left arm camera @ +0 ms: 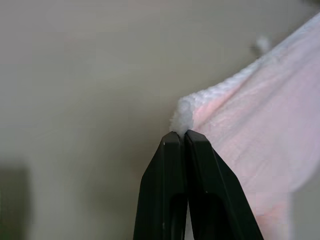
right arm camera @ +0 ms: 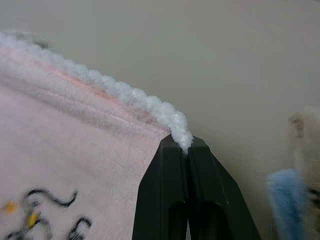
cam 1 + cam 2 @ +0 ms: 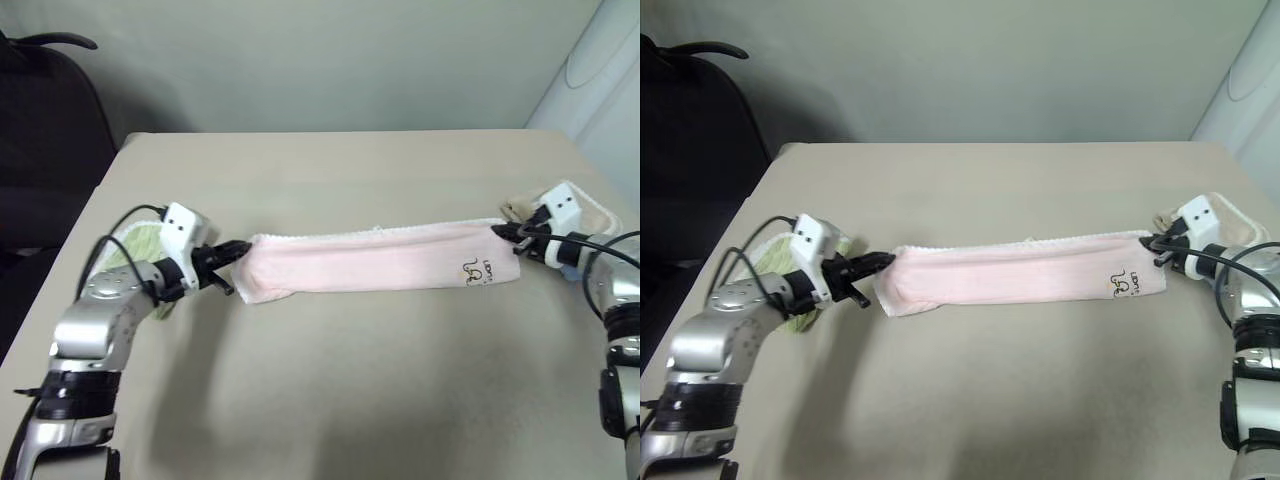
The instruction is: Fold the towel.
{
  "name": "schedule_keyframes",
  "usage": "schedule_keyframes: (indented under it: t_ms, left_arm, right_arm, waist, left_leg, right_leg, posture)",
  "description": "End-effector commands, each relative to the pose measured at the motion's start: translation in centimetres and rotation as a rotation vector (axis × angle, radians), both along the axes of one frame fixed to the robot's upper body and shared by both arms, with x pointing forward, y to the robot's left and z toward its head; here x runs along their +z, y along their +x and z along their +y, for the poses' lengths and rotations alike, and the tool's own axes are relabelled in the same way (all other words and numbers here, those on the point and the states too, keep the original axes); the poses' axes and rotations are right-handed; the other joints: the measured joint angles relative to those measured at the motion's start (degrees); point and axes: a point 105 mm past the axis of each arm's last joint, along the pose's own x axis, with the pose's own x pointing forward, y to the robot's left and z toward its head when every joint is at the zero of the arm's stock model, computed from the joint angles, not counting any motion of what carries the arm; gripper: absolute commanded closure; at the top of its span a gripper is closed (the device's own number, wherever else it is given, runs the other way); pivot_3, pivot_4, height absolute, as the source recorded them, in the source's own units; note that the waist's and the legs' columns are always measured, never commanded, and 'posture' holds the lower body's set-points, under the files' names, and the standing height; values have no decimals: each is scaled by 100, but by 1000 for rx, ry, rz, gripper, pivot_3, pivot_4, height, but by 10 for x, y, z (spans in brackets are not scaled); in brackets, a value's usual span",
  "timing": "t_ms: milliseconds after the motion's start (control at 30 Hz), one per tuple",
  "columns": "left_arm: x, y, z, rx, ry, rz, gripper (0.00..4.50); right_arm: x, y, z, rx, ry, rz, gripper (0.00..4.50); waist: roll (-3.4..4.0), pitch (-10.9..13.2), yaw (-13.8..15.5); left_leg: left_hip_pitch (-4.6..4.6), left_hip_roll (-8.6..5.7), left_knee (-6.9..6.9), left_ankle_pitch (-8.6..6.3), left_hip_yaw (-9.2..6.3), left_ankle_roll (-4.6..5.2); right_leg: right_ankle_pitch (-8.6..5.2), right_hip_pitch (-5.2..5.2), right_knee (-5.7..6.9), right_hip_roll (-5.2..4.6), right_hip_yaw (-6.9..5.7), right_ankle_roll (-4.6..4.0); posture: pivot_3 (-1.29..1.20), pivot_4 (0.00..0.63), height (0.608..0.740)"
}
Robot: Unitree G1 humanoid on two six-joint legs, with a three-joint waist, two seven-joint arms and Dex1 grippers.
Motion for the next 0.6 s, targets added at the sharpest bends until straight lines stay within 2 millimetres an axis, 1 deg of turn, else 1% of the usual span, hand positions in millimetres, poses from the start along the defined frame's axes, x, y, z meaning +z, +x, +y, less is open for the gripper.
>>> schedule_keyframes:
  t_ms: [33,133,167,200,233,300,433,467,533,600]
  left_arm:
    - [-7,4,-2,-45,97,-12,4254]
    - [-17,5,-5,-70,124,11,3435]
    - [-18,6,-5,-72,134,11,3031]
    - [-19,7,-4,-67,138,8,2752]
    - [-19,8,-3,-60,130,5,2384]
    - [-17,10,-2,-43,116,-8,1640]
    - [-14,11,2,-11,106,-36,131]
    - [-12,11,4,6,91,-46,0]
    - [-5,12,10,46,52,-70,0]
    - [6,10,16,90,-30,-84,0]
  right_arm:
    - [3,5,-8,-36,-51,-19,4490]
    - [-4,6,-8,-37,-61,-2,4500]
    - [-6,6,-10,-49,-68,3,4500]
    - [-8,6,-11,-54,-65,12,4500]
    - [-9,4,-11,-45,-57,14,4043]
    - [-8,3,-11,-42,-47,5,3500]
    - [0,-1,-16,-44,-41,-48,2115]
    - [6,-1,-17,-52,-47,-87,1757]
    - [18,-3,-22,-71,-39,-148,1084]
    - [27,-9,-26,-75,-4,-177,1084]
  waist:
    - [0,0,1]
    - [0,0,2]
    - [0,0,2]
    - [0,0,2]
    - [0,0,3]
    - [0,0,0]
    - [0,0,2]
    - [0,0,3]
    - [0,0,-1]
    - [0,0,-6]
  left_leg:
    - [-11,0,2,2,-1,-3]
    - [-28,0,5,6,-5,-10]
    - [-29,0,5,6,-6,-10]
    - [-31,0,5,6,-7,-9]
    - [-32,0,6,6,-7,-9]
    - [-32,0,5,6,-7,-9]
    - [-34,0,5,6,-7,-9]
    - [-35,0,6,6,-7,-10]
    - [-35,0,5,6,-7,-10]
    - [-36,0,5,6,-6,-10]
  right_leg:
    - [1,-11,1,0,-1,-1]
    - [1,-23,4,0,-3,-2]
    - [1,-22,3,0,-3,-2]
    - [1,-24,2,0,-3,-2]
    - [1,-23,1,0,-3,-2]
    - [1,-22,0,0,-4,-2]
    - [1,-23,-1,0,-4,-3]
    - [1,-23,-1,0,-5,-3]
    - [1,-23,-1,0,-5,-3]
    - [1,-24,-2,0,-5,-3]
  posture:
    - [0,150,740]
    - [0,150,740]
    - [0,150,740]
    - [0,150,740]
    - [0,150,740]
    - [0,150,740]
    - [0,150,740]
    - [0,150,740]
    - [0,150,740]
    - [0,150,740]
